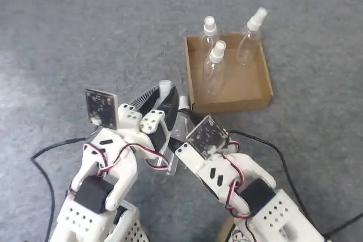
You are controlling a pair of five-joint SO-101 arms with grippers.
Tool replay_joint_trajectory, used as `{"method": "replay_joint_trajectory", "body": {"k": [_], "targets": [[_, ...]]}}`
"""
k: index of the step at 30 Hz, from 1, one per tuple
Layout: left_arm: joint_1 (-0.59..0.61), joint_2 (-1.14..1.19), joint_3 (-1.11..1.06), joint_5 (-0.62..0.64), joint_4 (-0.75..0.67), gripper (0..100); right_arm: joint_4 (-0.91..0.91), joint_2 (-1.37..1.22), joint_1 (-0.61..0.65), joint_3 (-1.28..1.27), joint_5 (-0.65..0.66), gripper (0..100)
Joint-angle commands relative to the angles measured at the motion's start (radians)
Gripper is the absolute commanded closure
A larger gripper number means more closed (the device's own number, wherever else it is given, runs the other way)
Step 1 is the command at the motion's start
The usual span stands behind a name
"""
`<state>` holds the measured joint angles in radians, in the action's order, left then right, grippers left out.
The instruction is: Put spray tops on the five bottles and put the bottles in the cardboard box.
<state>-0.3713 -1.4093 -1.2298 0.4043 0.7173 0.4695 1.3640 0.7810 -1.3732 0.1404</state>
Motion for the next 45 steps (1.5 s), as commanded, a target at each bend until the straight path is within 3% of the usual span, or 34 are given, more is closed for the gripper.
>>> {"method": "replay_joint_trajectory", "body": {"k": [1,6,16,20,24,32,39,45], "targets": [[-0.018,0.011,-0.038,-0.025,0.008,99,-0.056,0.101,-0.019,0.034,-0.011,99.3],[-0.018,0.005,-0.038,-0.025,0.009,99,-0.064,0.102,-0.134,0.028,-0.014,99.3],[-0.018,0.003,-0.027,-0.031,0.009,99,-0.068,0.097,-0.139,0.009,-0.014,99.3],[-0.017,0.003,0.038,-0.132,0.071,89,-0.065,0.097,-0.139,0.009,-0.014,99.3],[-0.014,0.003,0.082,-0.152,0.137,82,-0.068,0.097,-0.139,0.0,-0.014,99.3],[0.11,-0.052,0.125,-0.15,0.17,81,-0.068,0.096,-0.142,-0.002,-0.012,99.3],[0.12,-0.259,0.096,-0.204,0.249,81,-0.07,0.096,-0.162,0.009,-0.012,99.3],[0.12,-0.269,0.061,-0.21,0.23,81,-0.068,0.094,-0.252,0.077,-0.012,99.3]]}}
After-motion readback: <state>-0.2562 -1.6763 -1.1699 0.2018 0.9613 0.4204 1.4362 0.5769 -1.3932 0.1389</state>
